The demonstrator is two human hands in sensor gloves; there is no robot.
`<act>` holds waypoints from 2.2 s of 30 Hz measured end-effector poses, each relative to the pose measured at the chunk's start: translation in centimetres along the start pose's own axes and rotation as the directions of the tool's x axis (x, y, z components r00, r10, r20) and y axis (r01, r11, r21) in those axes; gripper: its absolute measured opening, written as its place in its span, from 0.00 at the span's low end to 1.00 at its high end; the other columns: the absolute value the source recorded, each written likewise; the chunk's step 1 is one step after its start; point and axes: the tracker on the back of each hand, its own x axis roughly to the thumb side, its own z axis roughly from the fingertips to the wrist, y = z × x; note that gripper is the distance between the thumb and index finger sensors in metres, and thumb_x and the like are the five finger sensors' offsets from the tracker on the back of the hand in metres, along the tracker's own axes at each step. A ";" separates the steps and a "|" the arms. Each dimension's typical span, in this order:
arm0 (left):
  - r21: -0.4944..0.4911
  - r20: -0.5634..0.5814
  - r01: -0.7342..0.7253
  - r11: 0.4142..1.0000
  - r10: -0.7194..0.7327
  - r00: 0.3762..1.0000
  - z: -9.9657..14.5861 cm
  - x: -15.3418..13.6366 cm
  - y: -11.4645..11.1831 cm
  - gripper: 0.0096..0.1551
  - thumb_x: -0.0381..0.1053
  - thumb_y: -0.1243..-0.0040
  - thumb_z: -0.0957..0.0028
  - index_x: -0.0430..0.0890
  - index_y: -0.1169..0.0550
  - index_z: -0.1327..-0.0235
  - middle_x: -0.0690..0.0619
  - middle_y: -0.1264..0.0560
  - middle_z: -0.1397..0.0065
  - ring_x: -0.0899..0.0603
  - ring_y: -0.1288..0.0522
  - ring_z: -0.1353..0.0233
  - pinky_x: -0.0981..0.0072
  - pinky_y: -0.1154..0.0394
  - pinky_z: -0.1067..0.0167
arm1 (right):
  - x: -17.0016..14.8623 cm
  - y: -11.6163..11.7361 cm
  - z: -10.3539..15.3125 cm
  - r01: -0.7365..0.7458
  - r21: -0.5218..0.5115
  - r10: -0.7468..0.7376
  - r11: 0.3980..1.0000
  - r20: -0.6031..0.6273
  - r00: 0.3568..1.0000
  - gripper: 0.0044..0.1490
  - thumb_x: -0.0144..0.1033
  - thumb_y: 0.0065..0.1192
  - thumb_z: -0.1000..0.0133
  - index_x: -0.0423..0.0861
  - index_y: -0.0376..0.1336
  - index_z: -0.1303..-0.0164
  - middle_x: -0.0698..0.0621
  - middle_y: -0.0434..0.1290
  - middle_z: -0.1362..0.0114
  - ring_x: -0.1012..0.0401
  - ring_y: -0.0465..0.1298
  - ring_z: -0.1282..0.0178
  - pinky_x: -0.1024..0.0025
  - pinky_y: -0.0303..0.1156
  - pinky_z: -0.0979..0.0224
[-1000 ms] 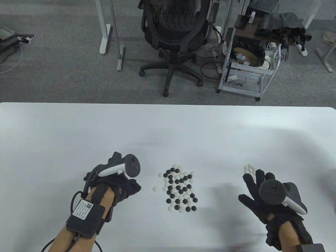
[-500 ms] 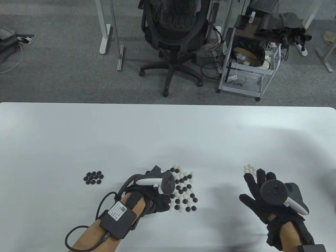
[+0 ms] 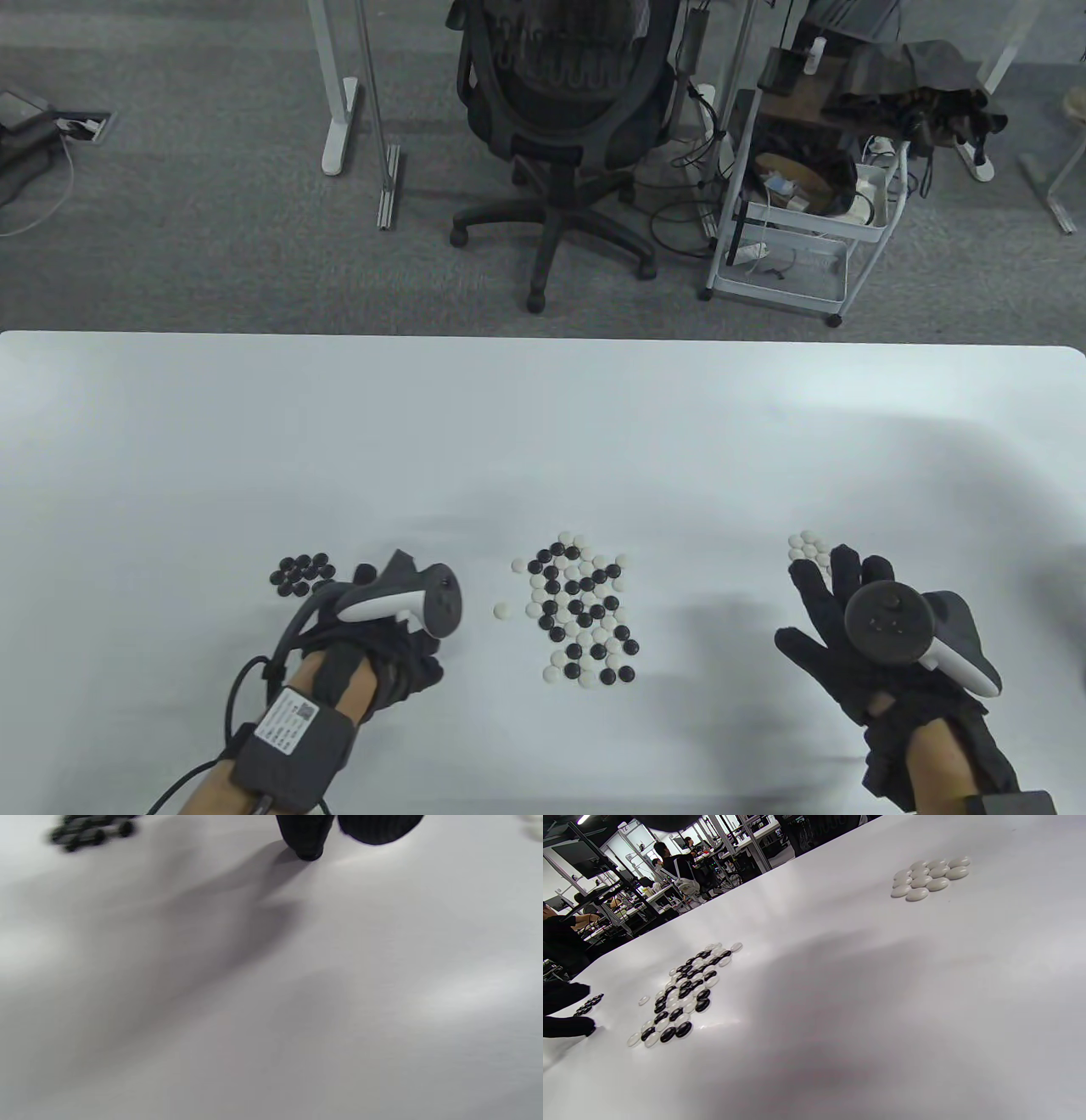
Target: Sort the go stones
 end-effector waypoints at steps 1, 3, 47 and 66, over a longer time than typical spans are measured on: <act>0.003 -0.069 -0.024 1.000 0.024 0.997 0.2 -2.2 -0.4 0.35 0.58 0.62 0.37 0.52 0.40 0.14 0.28 0.72 0.18 0.20 0.77 0.27 0.13 0.70 0.39 | 0.0 0.0 0.0 0.000 -0.001 0.000 1.000 0.000 1.000 0.52 0.57 0.38 0.38 0.41 0.29 0.15 0.28 0.20 0.21 0.30 0.20 0.30 0.22 0.23 0.38; -0.008 -0.146 -0.109 0.994 0.106 0.984 0.3 -5.5 -1.0 0.35 0.57 0.62 0.37 0.53 0.41 0.14 0.28 0.73 0.18 0.20 0.77 0.27 0.13 0.71 0.40 | 0.0 0.0 0.0 -0.001 -0.001 0.001 1.000 0.000 1.000 0.52 0.57 0.38 0.38 0.41 0.29 0.15 0.27 0.20 0.21 0.30 0.20 0.30 0.22 0.23 0.38; 0.092 0.307 0.135 0.987 -0.157 0.939 -0.7 12.7 5.3 0.35 0.58 0.62 0.36 0.51 0.36 0.14 0.28 0.70 0.16 0.19 0.75 0.26 0.13 0.69 0.38 | -0.1 0.1 -0.1 -0.005 0.007 0.005 1.000 -0.012 1.000 0.52 0.57 0.38 0.38 0.41 0.30 0.15 0.27 0.20 0.21 0.29 0.20 0.29 0.21 0.24 0.38; 0.026 0.178 0.197 0.980 -0.199 0.964 -1.0 8.4 1.0 0.35 0.57 0.63 0.35 0.54 0.47 0.14 0.28 0.74 0.19 0.20 0.78 0.28 0.13 0.71 0.39 | -0.2 -0.2 0.1 0.006 -0.008 -0.006 1.000 0.003 1.000 0.52 0.57 0.39 0.38 0.41 0.30 0.15 0.27 0.20 0.21 0.29 0.20 0.29 0.21 0.24 0.38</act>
